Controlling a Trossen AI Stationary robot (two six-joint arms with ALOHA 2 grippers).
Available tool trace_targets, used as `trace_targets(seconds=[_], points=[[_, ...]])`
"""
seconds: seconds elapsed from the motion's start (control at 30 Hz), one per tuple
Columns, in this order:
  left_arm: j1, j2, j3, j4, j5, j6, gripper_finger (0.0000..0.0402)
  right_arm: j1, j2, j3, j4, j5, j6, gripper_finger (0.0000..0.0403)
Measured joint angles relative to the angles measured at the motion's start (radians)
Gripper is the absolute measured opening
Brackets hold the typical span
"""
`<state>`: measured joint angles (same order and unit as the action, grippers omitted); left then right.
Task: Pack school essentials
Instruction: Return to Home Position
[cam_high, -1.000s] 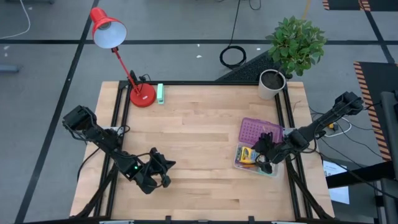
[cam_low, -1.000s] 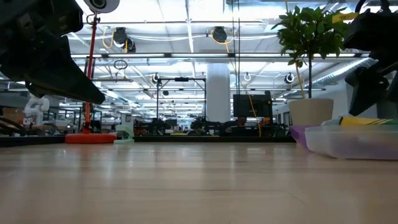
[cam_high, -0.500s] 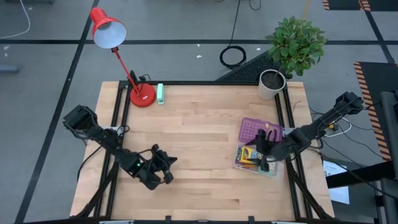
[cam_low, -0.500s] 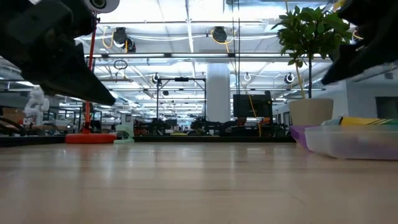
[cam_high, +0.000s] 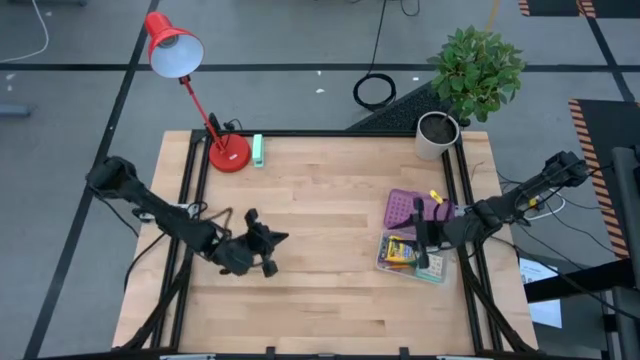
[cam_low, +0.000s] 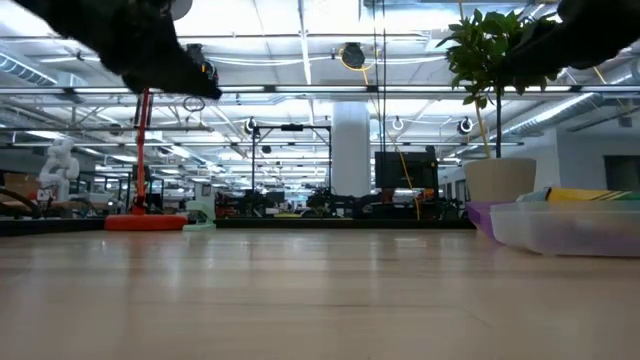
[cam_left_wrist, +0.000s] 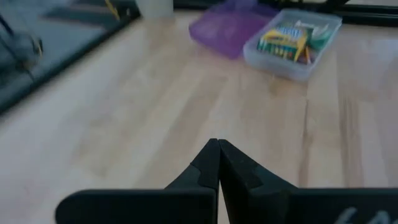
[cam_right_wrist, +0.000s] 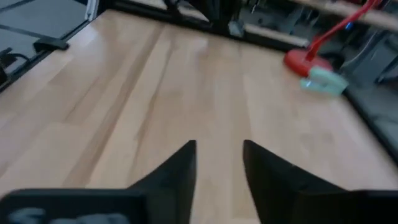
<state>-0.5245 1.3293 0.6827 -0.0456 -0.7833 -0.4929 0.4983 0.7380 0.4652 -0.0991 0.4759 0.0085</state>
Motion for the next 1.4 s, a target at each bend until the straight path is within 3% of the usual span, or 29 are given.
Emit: trace_targets(seconds=[0.2, 0.33, 0.57, 0.83, 1.0, 1.17, 1.4], points=[[0.042, -0.143, 0.000, 0.003, 0.002, 0.222, 0.0005, -0.065, -0.026, 0.000, 0.047, -0.004, -0.136, 0.0041], [0.071, -0.204, 0.000, 0.047, 0.066, 0.359, 0.0005, -0.110, -0.050, 0.000, 0.072, -0.034, -0.201, 0.0004], [0.099, -0.226, -0.009, 0.150, 0.148, 0.487, 0.0005, -0.159, -0.083, 0.000, 0.073, -0.131, -0.231, 0.0001], [0.106, -0.204, -0.216, 0.569, 0.189, 0.538, 0.0005, -0.159, -0.100, -0.083, 0.123, -0.165, -0.239, 0.0001], [0.143, -0.203, -0.321, 0.752, 0.321, 0.527, 0.0005, -0.159, -0.127, -0.193, 0.258, -0.167, -0.296, 0.0000], [0.148, -0.204, -0.376, 0.776, 0.368, 0.436, 0.0005, -0.159, -0.177, -0.283, 0.343, -0.167, -0.344, 0.0000], [0.149, -0.204, -0.398, 0.782, 0.368, 0.441, 0.0005, -0.159, -0.254, -0.345, 0.351, -0.168, -0.338, 0.0000]])
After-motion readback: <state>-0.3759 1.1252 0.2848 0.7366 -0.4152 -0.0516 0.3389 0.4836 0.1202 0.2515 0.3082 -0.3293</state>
